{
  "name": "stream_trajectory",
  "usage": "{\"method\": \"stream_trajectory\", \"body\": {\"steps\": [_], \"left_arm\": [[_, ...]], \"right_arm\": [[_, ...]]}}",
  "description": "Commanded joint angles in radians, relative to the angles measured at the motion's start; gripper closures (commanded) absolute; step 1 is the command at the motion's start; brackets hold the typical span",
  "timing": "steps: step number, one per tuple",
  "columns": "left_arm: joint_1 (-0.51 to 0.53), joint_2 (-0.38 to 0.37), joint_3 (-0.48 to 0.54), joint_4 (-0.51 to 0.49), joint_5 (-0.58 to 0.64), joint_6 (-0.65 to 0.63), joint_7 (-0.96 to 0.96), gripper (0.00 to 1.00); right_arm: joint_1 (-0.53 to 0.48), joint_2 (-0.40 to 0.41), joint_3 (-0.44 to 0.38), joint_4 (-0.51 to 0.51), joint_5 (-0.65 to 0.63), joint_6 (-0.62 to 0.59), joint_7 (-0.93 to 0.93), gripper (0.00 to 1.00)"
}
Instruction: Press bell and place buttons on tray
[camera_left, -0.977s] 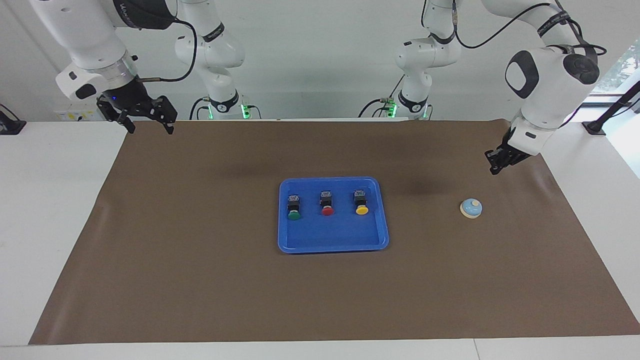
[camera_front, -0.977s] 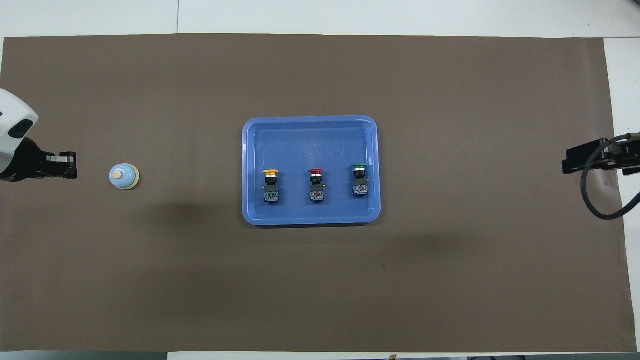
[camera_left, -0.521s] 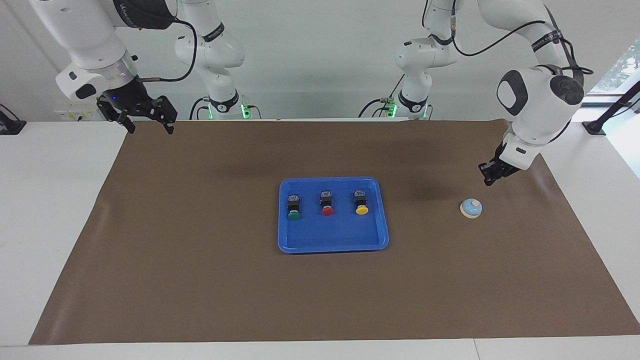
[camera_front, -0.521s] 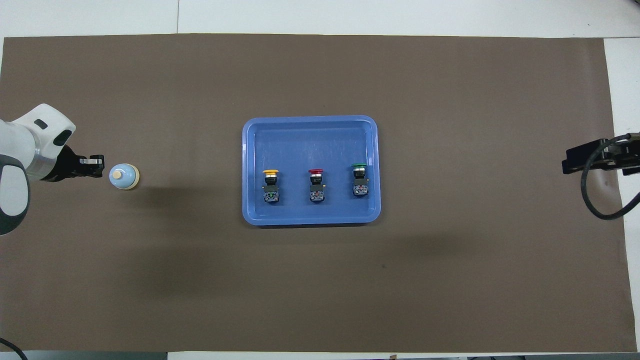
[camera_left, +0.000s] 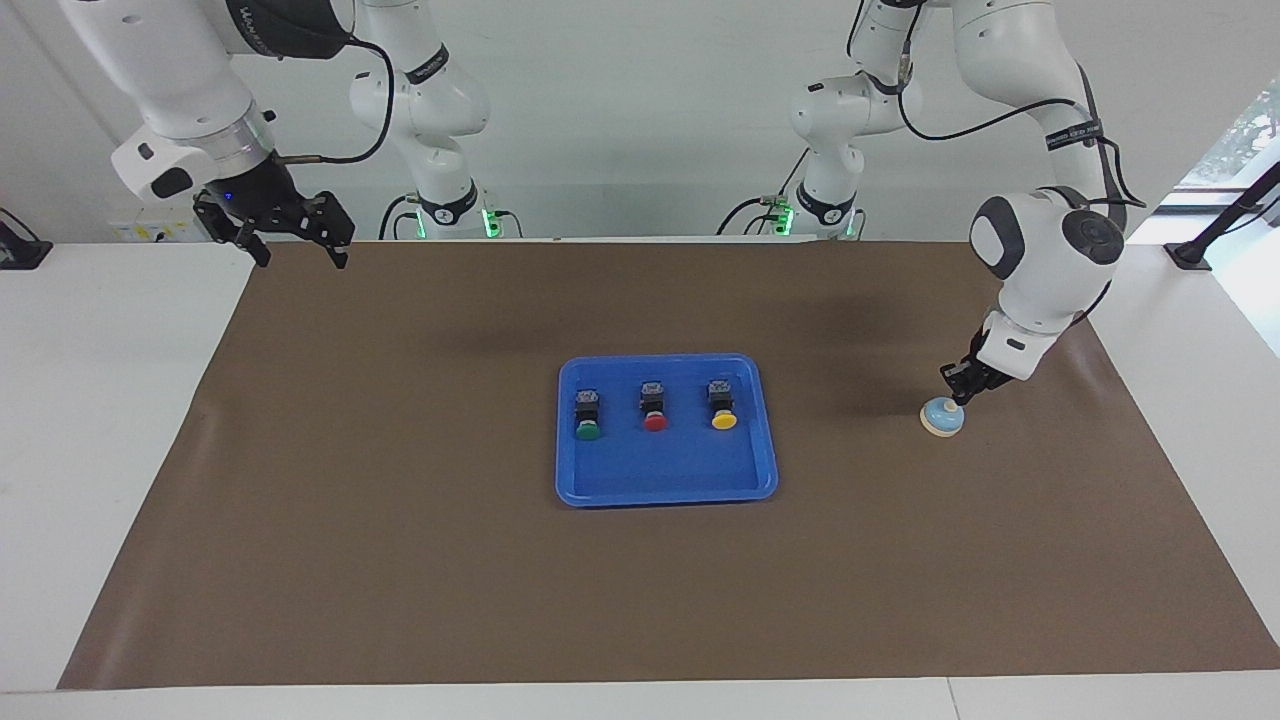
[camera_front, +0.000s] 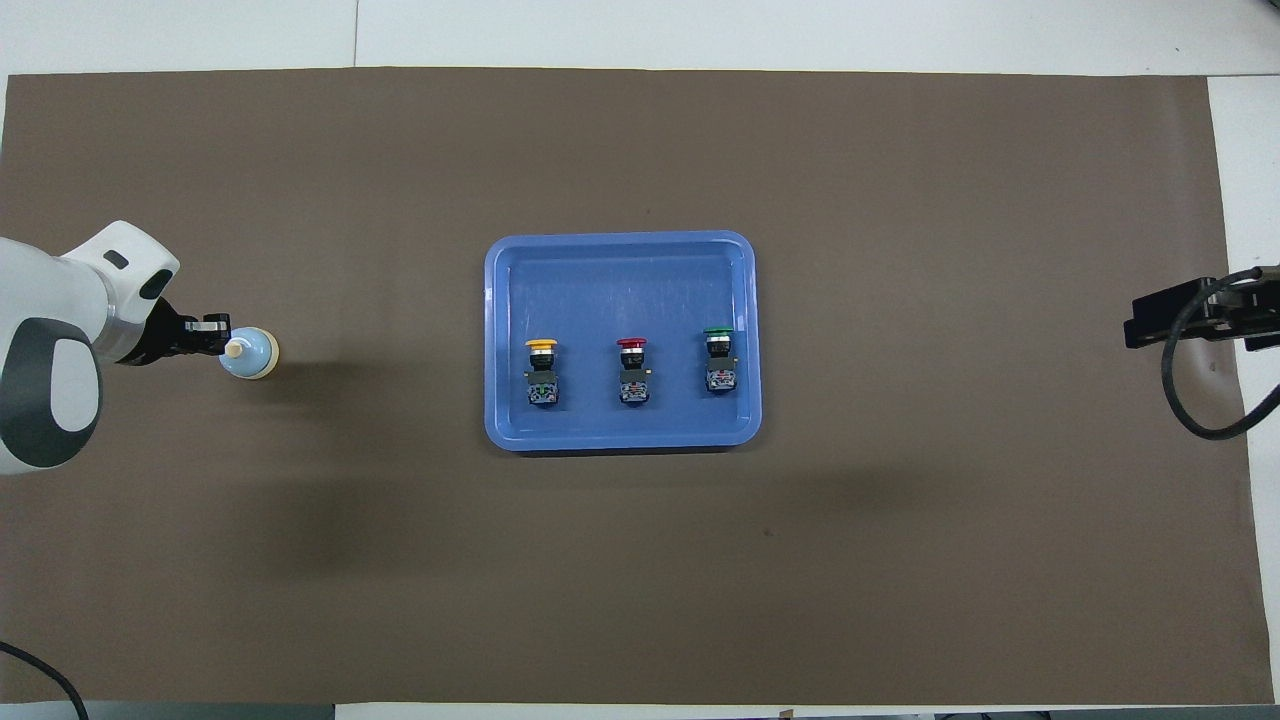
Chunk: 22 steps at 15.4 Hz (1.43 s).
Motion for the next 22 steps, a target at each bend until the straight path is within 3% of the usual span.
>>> {"method": "stream_trajectory", "body": {"steps": [1,3,6,8,17,19,21,22], "left_arm": [[0.002,0.009,-0.004,-0.026,-0.002,0.050,-0.001,1.00],[0.005,0.011,-0.004,-0.061,-0.002,0.103,0.000,1.00],[-0.006,0.078,-0.004,-0.071,0.000,0.181,0.000,1.00],[-0.003,0.089,-0.004,-0.057,0.000,0.165,0.006,1.00],[-0.010,0.026,-0.009,0.228,0.000,-0.321,-0.003,0.99],[-0.019,-0.003,-0.009,0.239,0.000,-0.360,-0.006,0.62],[-0.024,-0.029,-0.010,0.238,0.000,-0.368,-0.006,0.07],[-0.024,-0.044,-0.010,0.238,0.000,-0.371,-0.008,0.00]], "right_arm": [[-0.016,-0.025,0.010,-0.025,0.021,-0.004,-0.007,0.00],[-0.016,-0.025,0.010,-0.025,0.019,-0.004,-0.007,0.00],[-0.016,-0.025,0.010,-0.025,0.021,-0.004,-0.007,0.00],[-0.016,-0.025,0.010,-0.025,0.019,-0.004,-0.007,0.00],[-0.016,-0.025,0.010,-0.025,0.019,-0.004,-0.007,0.00],[-0.016,-0.025,0.010,-0.025,0.020,-0.004,-0.007,0.00],[-0.016,-0.025,0.010,-0.025,0.021,-0.004,-0.007,0.00],[-0.016,-0.025,0.010,-0.025,0.020,-0.004,-0.007,0.00]]}}
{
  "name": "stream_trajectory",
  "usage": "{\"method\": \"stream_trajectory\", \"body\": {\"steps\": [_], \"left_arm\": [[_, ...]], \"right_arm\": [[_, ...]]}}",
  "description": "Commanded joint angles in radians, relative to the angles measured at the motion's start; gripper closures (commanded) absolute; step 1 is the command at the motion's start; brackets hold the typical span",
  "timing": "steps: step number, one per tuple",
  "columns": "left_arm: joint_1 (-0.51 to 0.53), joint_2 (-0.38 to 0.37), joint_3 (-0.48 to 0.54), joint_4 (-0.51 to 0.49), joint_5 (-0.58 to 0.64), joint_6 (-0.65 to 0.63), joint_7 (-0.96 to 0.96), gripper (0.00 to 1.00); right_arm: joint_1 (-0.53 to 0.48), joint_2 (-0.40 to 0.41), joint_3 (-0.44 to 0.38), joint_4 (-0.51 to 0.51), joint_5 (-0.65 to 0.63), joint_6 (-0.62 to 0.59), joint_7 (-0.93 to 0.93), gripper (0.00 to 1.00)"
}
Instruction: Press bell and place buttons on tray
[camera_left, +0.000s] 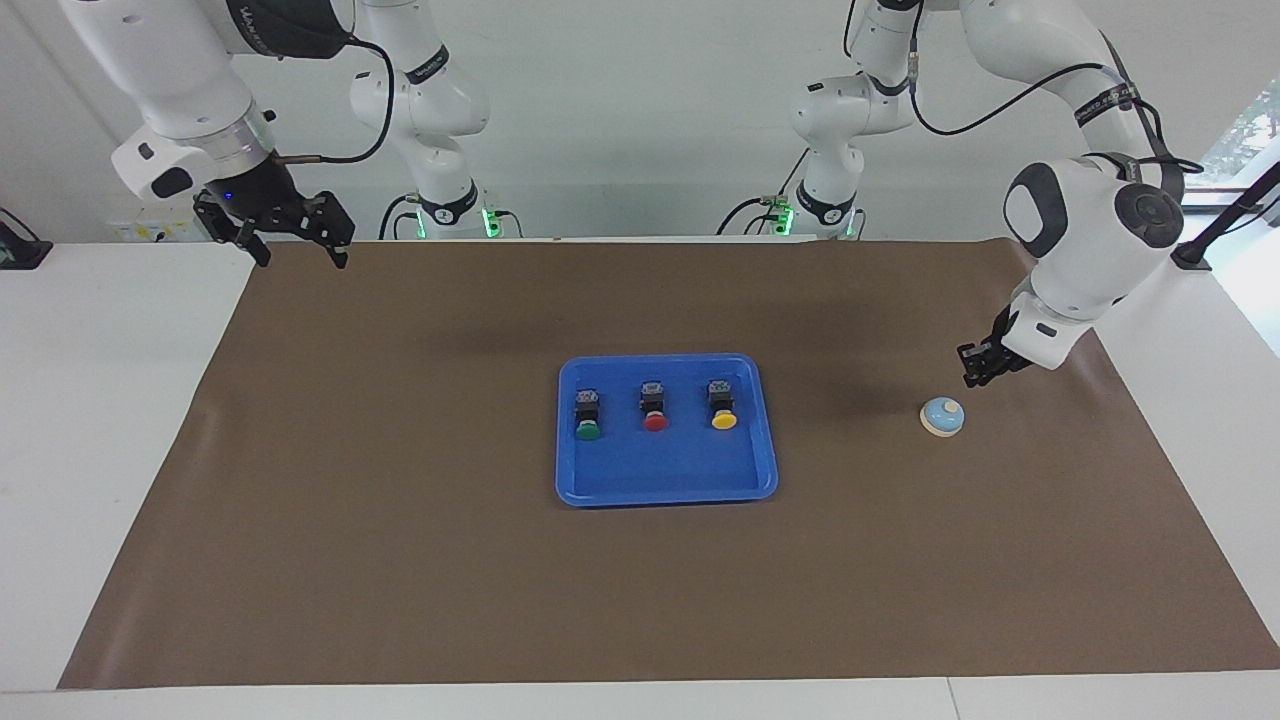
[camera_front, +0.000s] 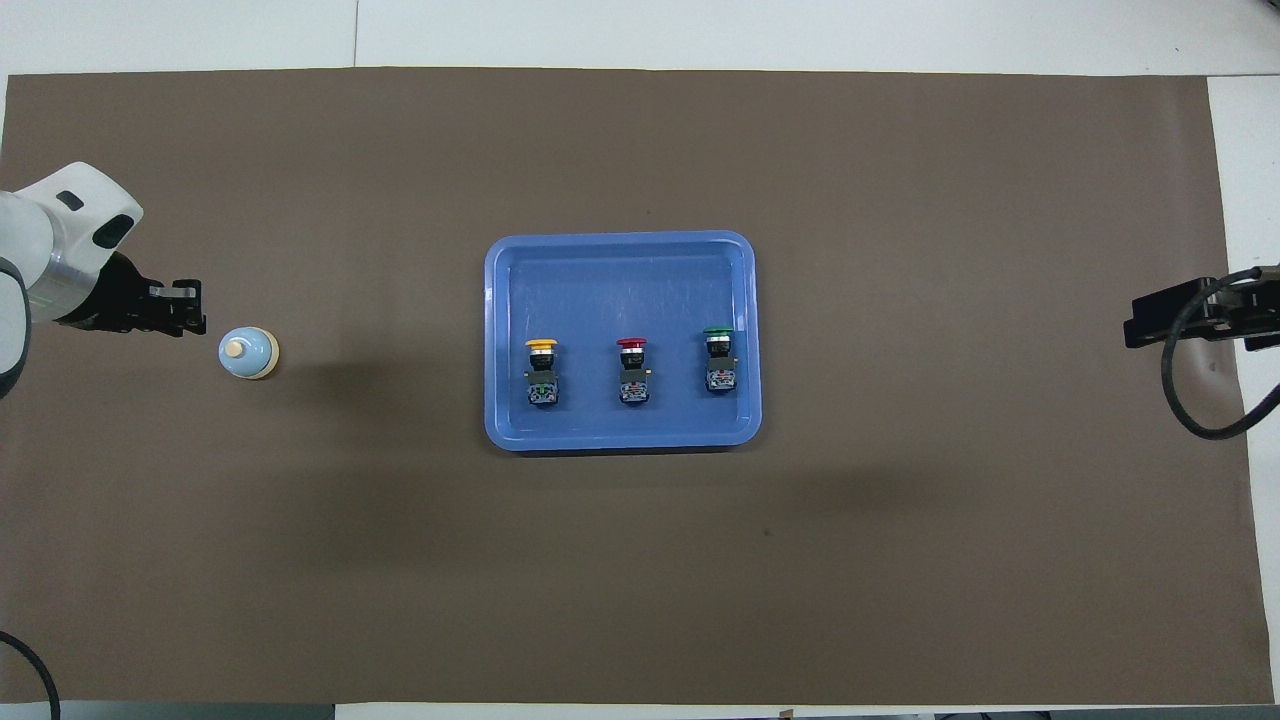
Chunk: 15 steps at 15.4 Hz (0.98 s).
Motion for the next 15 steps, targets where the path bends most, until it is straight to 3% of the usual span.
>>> {"method": "stream_trajectory", "body": {"steps": [1,6,12,15], "left_arm": [[-0.012,-0.064,0.006,-0.002,0.000,-0.044,-0.008,0.00],[-0.010,-0.160,0.007,-0.005,-0.002,-0.138,-0.013,0.00],[-0.012,-0.162,0.004,0.013,0.000,-0.193,-0.019,0.00],[-0.021,-0.116,0.004,0.139,0.000,-0.304,-0.020,0.00]], "right_arm": [[-0.016,-0.025,0.010,-0.025,0.019,-0.004,-0.007,0.00],[-0.016,-0.025,0.010,-0.025,0.021,-0.004,-0.007,0.00],[-0.016,-0.025,0.010,-0.025,0.019,-0.004,-0.007,0.00],[-0.016,-0.025,0.010,-0.025,0.019,-0.004,-0.007,0.00]]}}
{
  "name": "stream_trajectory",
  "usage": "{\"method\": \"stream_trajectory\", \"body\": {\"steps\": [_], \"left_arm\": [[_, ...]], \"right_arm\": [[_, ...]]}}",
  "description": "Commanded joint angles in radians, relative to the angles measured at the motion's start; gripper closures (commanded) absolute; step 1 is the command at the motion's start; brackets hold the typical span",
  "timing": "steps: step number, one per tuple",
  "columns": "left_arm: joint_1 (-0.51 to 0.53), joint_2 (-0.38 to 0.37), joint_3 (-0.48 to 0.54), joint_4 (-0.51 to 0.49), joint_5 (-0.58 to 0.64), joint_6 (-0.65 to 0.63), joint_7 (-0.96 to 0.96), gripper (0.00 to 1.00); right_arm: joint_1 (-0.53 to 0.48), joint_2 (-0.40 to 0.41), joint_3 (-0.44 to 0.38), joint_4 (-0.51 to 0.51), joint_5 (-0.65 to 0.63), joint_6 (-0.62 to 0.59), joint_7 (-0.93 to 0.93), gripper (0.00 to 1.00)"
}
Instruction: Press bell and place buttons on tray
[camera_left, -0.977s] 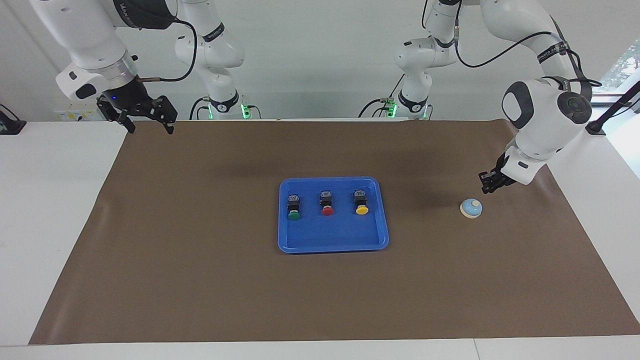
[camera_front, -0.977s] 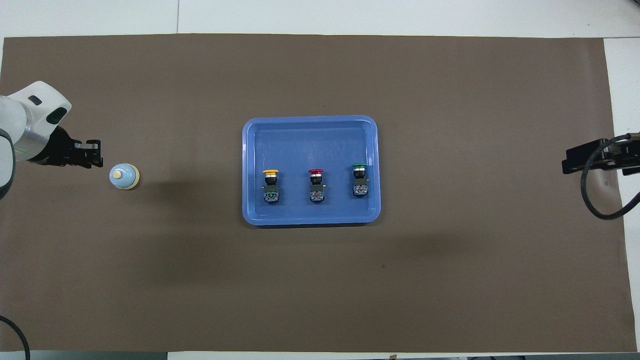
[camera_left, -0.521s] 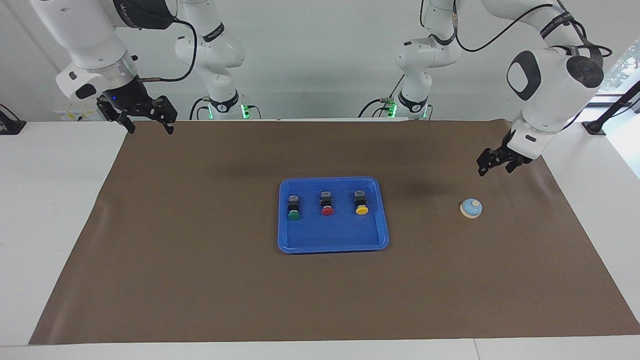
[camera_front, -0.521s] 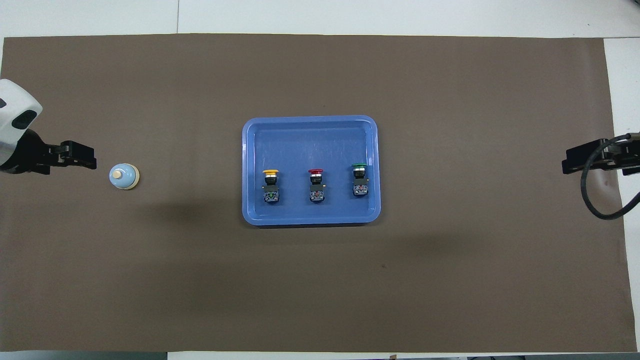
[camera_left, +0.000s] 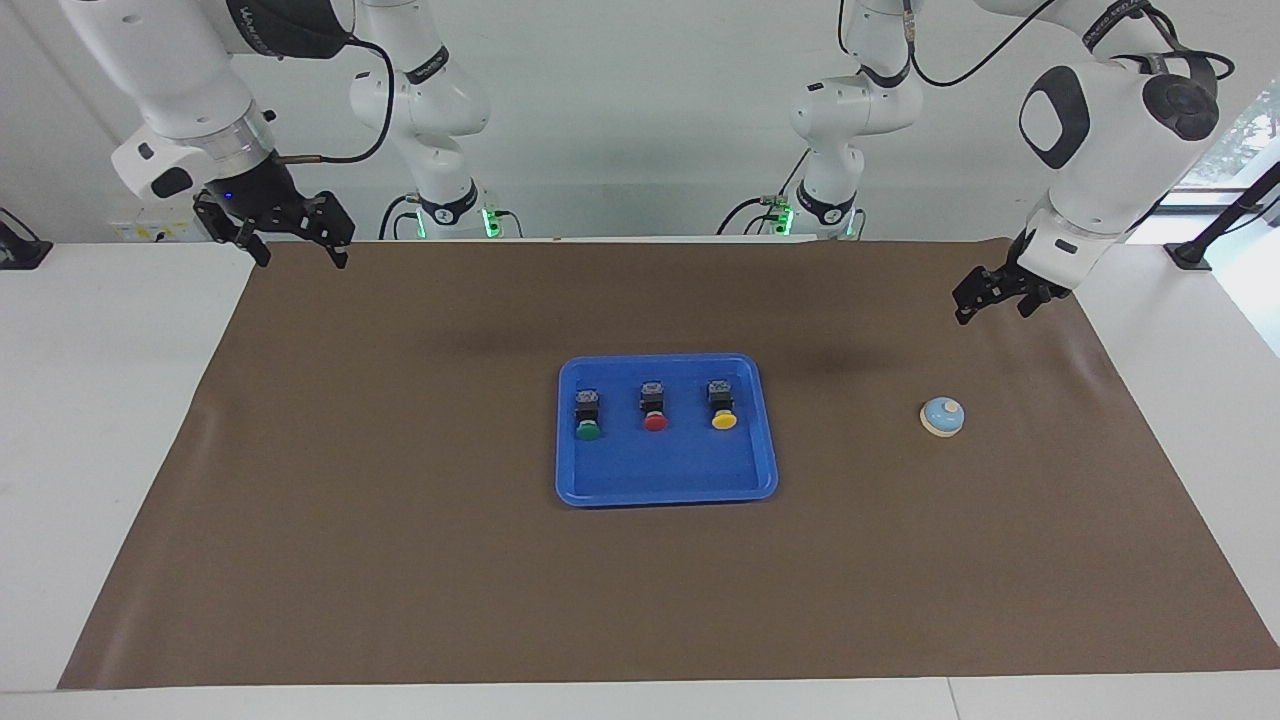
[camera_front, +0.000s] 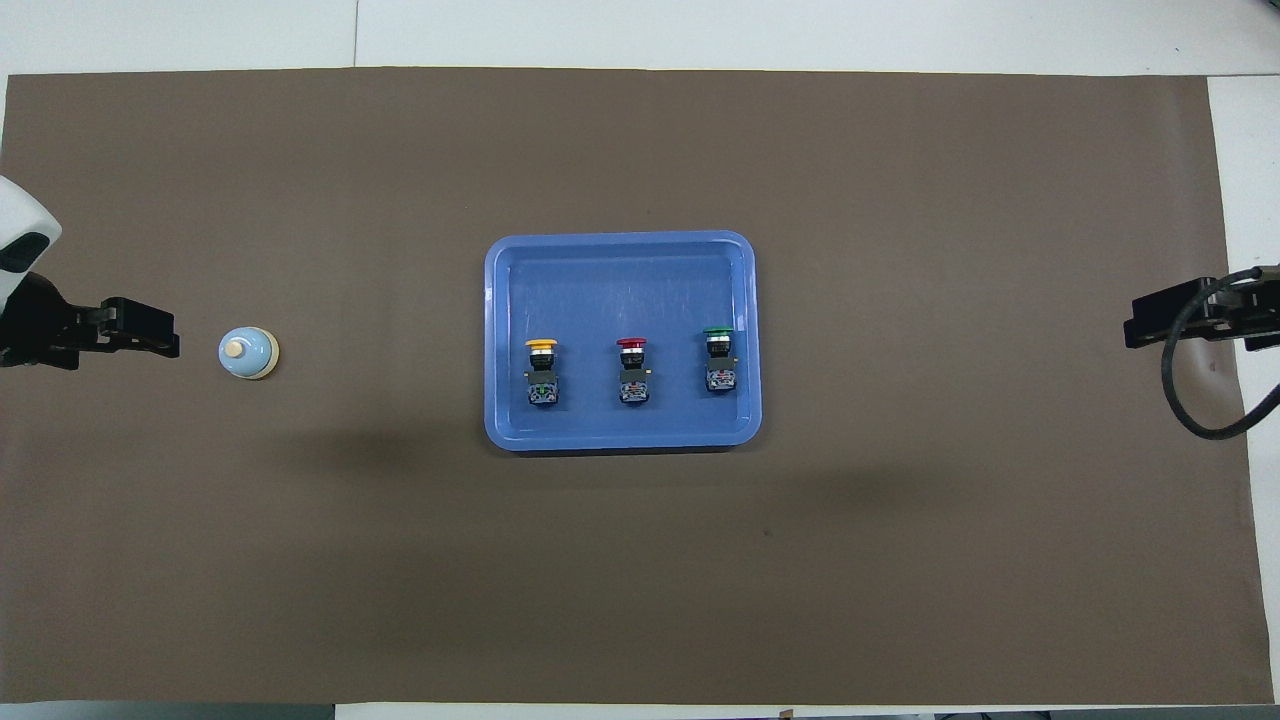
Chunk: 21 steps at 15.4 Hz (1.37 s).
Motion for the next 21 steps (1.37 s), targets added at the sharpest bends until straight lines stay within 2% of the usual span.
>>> {"method": "stream_trajectory", "body": {"steps": [1,3,7,9,21], "left_arm": [[-0.042,0.043,0.007,0.107,0.000,-0.085,-0.016,0.00],[-0.043,0.037,0.008,0.116,0.001,-0.102,-0.016,0.00],[-0.045,0.043,0.007,0.225,0.003,-0.181,-0.016,0.00],[-0.045,0.037,0.007,0.200,0.003,-0.151,-0.008,0.00],[-0.045,0.041,0.007,0.203,0.003,-0.099,-0.004,0.00]], "right_arm": [[-0.016,-0.025,0.010,-0.023,0.019,-0.004,-0.007,0.00],[-0.016,-0.025,0.010,-0.025,0.019,-0.004,-0.007,0.00],[-0.016,-0.025,0.010,-0.025,0.021,-0.004,-0.007,0.00],[-0.016,-0.025,0.010,-0.025,0.019,-0.004,-0.007,0.00],[-0.016,-0.025,0.010,-0.025,0.019,-0.004,-0.007,0.00]]}}
